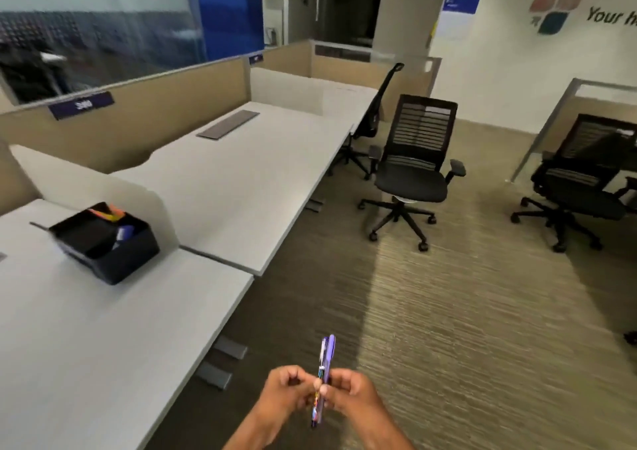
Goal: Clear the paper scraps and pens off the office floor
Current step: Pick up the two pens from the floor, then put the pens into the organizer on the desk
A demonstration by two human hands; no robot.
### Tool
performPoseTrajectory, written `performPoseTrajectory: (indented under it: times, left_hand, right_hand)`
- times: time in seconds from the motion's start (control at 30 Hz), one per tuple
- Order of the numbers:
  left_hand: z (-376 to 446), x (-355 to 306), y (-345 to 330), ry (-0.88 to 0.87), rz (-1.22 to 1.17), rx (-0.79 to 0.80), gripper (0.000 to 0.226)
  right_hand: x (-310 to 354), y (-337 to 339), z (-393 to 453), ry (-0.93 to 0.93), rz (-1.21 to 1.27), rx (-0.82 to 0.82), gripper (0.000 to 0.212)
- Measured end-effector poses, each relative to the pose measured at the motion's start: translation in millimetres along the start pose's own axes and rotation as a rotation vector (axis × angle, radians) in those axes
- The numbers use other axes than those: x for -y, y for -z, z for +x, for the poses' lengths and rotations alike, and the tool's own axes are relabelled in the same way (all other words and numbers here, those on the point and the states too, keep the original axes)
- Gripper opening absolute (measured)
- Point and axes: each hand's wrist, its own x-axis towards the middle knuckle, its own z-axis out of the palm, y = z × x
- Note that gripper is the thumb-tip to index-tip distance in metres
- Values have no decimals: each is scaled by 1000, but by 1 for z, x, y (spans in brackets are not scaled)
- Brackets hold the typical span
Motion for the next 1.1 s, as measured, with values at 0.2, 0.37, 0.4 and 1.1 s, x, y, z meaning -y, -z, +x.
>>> performPoseTrajectory:
  times: [0.2,0.37,0.4,1.1]
  left_hand:
    - [-8,-20,78,-71,-86,-188,12]
    - [-11,-25,139,-97,-113,-356,10]
    - [-11,-27,149,-98,-118,-390,11]
    - [44,-60,306,-14,-424,-1177,15]
  right_hand:
    - [38,-77,47,28,-45,135,20]
    - [65,-140,89,13,-146,272,21]
    - [71,-151,96,12,-164,303,21]
    - [288,-398,312,537,-435,625,21]
